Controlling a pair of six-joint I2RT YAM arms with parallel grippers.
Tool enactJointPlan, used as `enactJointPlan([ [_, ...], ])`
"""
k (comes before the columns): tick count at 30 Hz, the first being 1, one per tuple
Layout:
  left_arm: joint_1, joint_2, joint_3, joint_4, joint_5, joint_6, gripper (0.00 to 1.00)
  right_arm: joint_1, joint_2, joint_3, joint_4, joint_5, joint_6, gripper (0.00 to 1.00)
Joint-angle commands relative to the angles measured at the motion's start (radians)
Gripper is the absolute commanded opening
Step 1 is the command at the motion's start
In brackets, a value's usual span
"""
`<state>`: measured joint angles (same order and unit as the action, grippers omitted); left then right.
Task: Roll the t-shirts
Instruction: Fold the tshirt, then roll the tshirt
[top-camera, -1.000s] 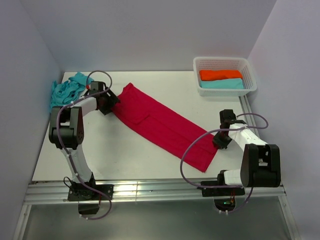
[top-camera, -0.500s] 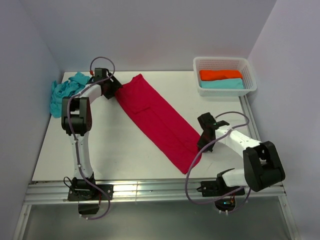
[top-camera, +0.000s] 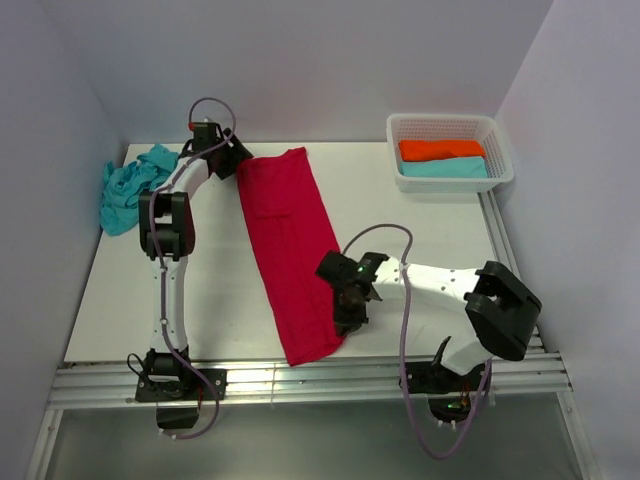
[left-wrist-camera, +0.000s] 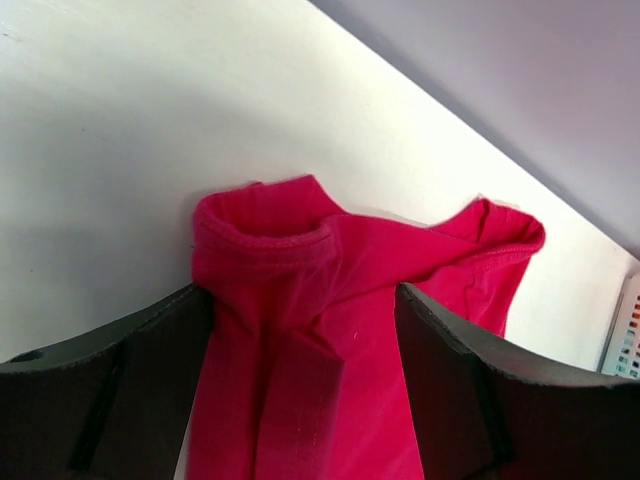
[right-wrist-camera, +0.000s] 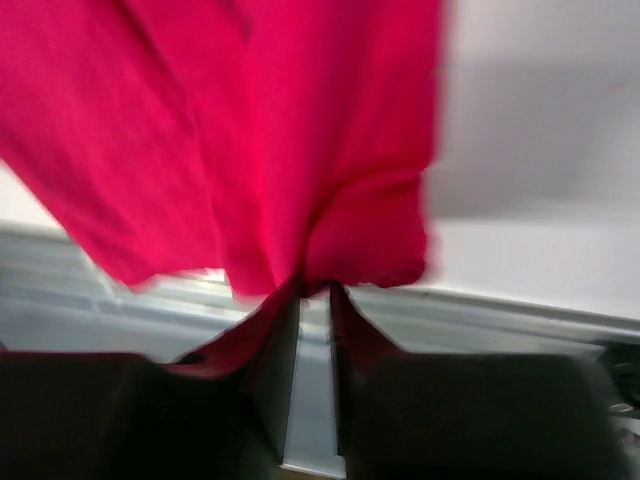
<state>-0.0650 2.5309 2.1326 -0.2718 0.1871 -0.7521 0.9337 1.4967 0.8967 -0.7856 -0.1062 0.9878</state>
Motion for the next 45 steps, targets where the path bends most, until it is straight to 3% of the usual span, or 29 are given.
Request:
enactJointPlan([
  [1, 0.002, 0.007, -0.003, -0.060, 0.049, 0.034, 0.79, 0.077, -0.035, 0.041, -0.044, -0.058, -0.012, 0.27],
  [2, 0.002, -0.009, -0.022, -0.064, 0.045, 0.042, 0.80, 0.088, -0.058, 0.042, -0.046, -0.044, -0.009, 0.37],
  [5, 0.013, -0.105, -0.134, -0.050, 0.054, 0.046, 0.85, 0.077, -0.159, 0.062, -0.056, 0.009, -0.005, 0.48],
  [10, 0.039, -0.305, -0.305, -0.098, 0.049, 0.057, 0.86, 0.063, -0.233, 0.082, -0.083, 0.049, -0.020, 0.50],
  [15, 0.050, -0.496, -0.449, -0.233, -0.001, 0.068, 0.86, -0.002, -0.259, -0.010, -0.003, 0.030, -0.086, 0.49],
  [21, 0.022, -0.928, -0.857, -0.270, 0.020, 0.004, 0.86, -0.143, -0.349, -0.188, 0.106, -0.027, -0.158, 0.48],
  [25, -0.131, -1.144, -1.046, -0.345, -0.017, -0.073, 0.84, -0.228, -0.380, -0.240, 0.138, -0.050, -0.186, 0.48],
  [33, -0.444, -1.481, -1.410, -0.348, -0.113, -0.317, 0.82, -0.236, -0.394, -0.314, 0.184, -0.059, -0.196, 0.48],
  [38, -0.663, -1.505, -1.496, -0.331, -0.182, -0.502, 0.82, -0.234, -0.383, -0.343, 0.198, -0.056, -0.210, 0.48],
  [45, -0.994, -1.373, -1.519, -0.251, -0.261, -0.719, 0.80, -0.234, -0.389, -0.413, 0.221, -0.073, -0.212, 0.48],
])
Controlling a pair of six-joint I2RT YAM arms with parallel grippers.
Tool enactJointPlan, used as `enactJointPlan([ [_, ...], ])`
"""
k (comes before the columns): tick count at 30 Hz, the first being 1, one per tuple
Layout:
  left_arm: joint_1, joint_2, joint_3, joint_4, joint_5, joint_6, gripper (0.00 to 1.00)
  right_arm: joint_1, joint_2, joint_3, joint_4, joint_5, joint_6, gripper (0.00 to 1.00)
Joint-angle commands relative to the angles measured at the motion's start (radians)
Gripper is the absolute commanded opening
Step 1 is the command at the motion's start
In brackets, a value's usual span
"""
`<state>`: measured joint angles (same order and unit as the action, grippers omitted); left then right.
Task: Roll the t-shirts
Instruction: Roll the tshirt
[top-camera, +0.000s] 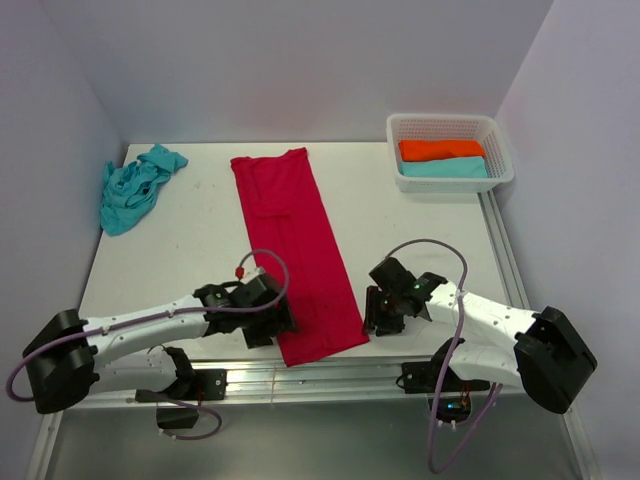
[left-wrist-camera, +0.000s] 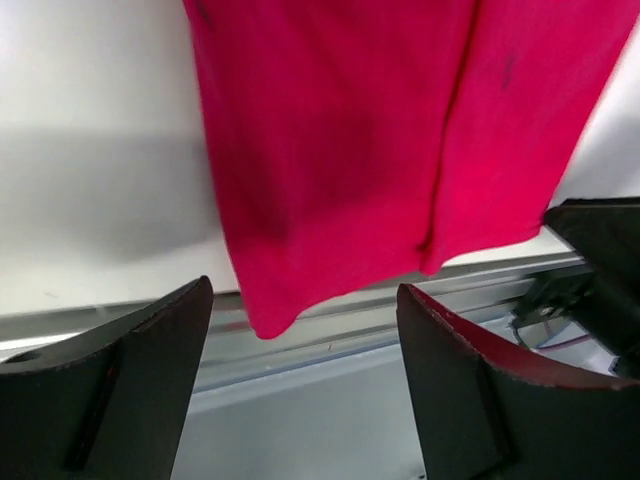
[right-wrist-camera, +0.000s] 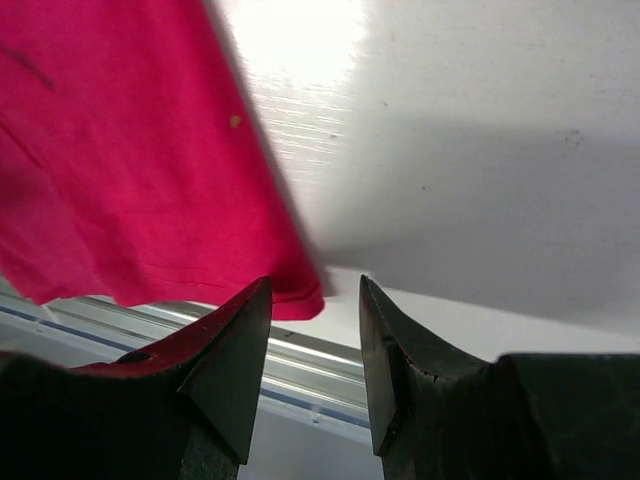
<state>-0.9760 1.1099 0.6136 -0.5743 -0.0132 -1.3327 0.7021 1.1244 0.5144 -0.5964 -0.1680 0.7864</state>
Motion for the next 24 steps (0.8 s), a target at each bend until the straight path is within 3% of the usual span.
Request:
enactJointPlan([
  [1, -0.108, 0.063, 0.003, 0.059, -0.067, -0.179, 0.79, -0.001, -0.023, -0.040, 0.038, -0.014, -0.006, 0.47],
  [5, -0.210, 0.102, -0.006, 0.054, -0.082, -0.264, 0.77, -0.003, -0.046, -0.071, 0.052, -0.025, 0.002, 0.47],
  [15, -0.279, 0.016, -0.103, 0.099, -0.105, -0.368, 0.64, 0.011, -0.071, -0.093, 0.058, -0.036, 0.008, 0.47],
  [19, -0.279, 0.048, -0.124, 0.154, -0.087, -0.379, 0.45, 0.014, -0.034, -0.082, 0.049, -0.033, -0.007, 0.46],
  [24, -0.280, 0.024, -0.186, 0.218, -0.074, -0.419, 0.42, 0.025, -0.029, -0.062, 0.038, -0.022, -0.015, 0.42],
])
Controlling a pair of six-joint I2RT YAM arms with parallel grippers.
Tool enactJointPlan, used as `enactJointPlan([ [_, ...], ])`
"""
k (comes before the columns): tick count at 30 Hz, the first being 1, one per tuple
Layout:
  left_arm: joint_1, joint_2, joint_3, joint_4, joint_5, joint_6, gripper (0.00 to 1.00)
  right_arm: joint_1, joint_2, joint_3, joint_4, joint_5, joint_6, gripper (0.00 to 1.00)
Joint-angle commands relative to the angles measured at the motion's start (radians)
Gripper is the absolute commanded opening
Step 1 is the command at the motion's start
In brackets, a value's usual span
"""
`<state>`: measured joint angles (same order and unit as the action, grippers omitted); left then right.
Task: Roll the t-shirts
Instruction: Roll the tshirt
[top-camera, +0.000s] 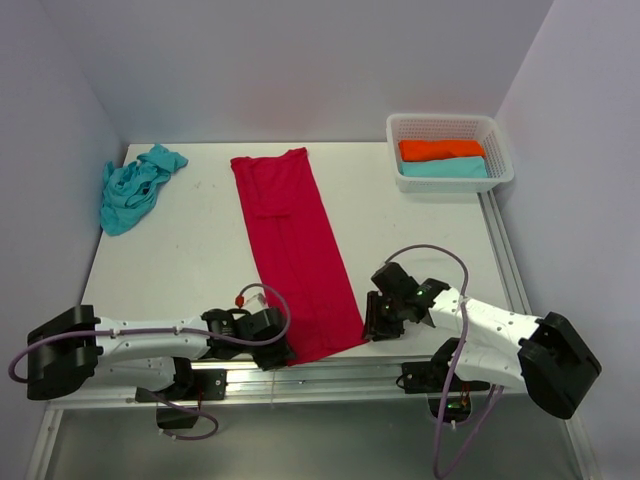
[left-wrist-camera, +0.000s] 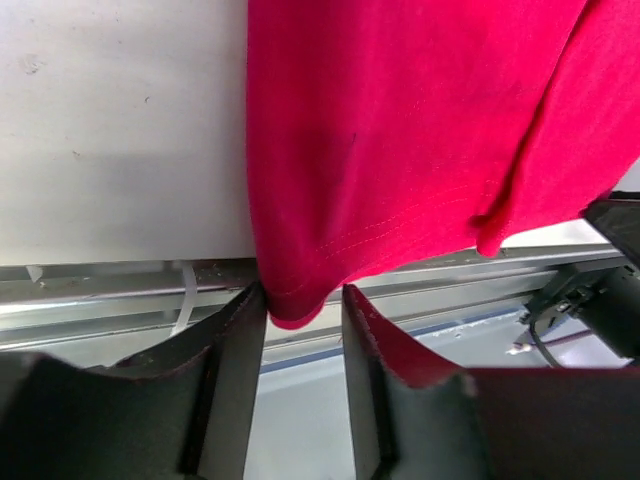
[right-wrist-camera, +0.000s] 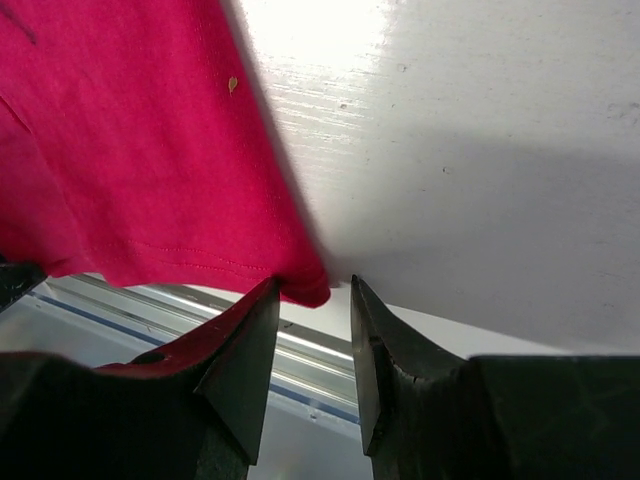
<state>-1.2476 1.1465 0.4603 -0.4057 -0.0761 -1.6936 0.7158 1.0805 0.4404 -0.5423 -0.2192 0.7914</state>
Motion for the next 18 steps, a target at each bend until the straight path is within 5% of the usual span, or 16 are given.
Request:
enactJointPlan([
  [1, -0.009, -0.019, -0.035, 0.050, -0.016, -0.060, 0.40, 0.011, 0.018, 0.015, -0.019, 0.032, -0.021, 0.41],
  [5, -0.009, -0.002, -0.035, 0.059, -0.013, -0.058, 0.38, 0.014, 0.035, 0.018, -0.015, 0.029, -0.027, 0.41],
  [8, -0.010, 0.031, -0.017, 0.056, -0.005, -0.049, 0.25, 0.019, 0.050, 0.029, -0.015, 0.027, -0.034, 0.35],
  [12, -0.018, 0.050, -0.006, 0.051, 0.001, -0.046, 0.00, 0.024, 0.055, 0.052, -0.047, 0.037, -0.055, 0.09],
  [14, -0.019, 0.048, 0.000, 0.047, 0.006, -0.044, 0.00, 0.025, 0.050, 0.075, -0.080, 0.040, -0.061, 0.00],
  [18, -0.019, 0.030, 0.035, -0.022, 0.004, -0.037, 0.00, 0.024, 0.044, 0.129, -0.140, 0.034, -0.086, 0.00],
])
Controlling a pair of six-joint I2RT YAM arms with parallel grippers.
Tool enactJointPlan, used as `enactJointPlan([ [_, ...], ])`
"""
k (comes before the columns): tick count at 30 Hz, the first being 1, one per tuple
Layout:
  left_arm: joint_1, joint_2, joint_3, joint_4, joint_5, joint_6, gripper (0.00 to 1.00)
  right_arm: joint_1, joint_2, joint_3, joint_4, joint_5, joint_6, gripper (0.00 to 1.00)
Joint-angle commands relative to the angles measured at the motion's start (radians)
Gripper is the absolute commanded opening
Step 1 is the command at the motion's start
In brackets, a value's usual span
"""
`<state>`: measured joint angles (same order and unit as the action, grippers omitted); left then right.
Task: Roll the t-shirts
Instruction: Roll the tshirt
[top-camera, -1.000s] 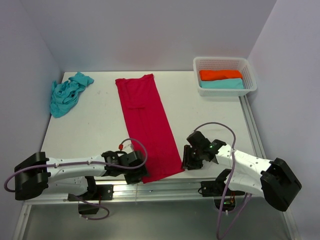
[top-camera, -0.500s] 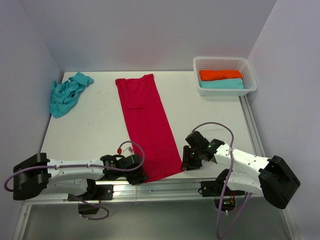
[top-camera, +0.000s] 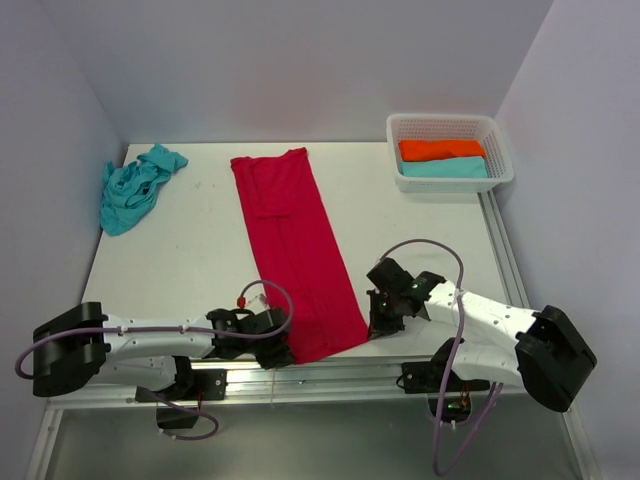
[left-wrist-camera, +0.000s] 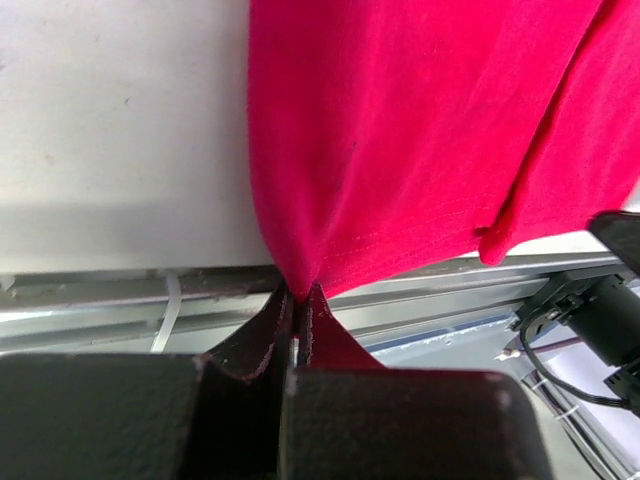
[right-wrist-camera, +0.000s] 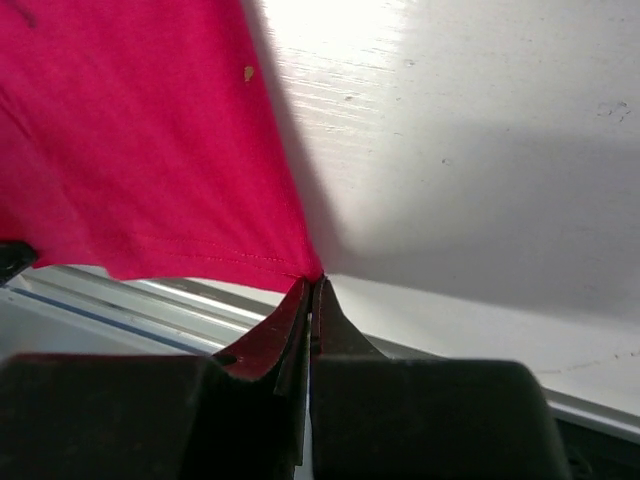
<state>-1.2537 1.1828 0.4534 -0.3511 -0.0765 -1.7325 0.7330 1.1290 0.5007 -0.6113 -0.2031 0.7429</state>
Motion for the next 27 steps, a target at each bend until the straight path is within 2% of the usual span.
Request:
enactJointPlan([
  [1, -0.013, -0.011, 0.054, -0.087, 0.007, 0.001, 0.00, 0.008, -0.003, 0.082, -0.093, 0.018, -0.040, 0.00],
  [13, 0.026, -0.143, 0.050, -0.135, 0.017, -0.003, 0.00, 0.005, 0.061, 0.251, -0.151, 0.005, -0.079, 0.00],
  [20, 0.128, -0.103, 0.154, -0.215, 0.024, 0.120, 0.00, 0.003, 0.103, 0.309, -0.157, 0.007, -0.085, 0.00],
  [27, 0.258, -0.112, 0.188, -0.226, 0.067, 0.211, 0.00, -0.020, 0.140, 0.381, -0.174, 0.016, -0.096, 0.00],
])
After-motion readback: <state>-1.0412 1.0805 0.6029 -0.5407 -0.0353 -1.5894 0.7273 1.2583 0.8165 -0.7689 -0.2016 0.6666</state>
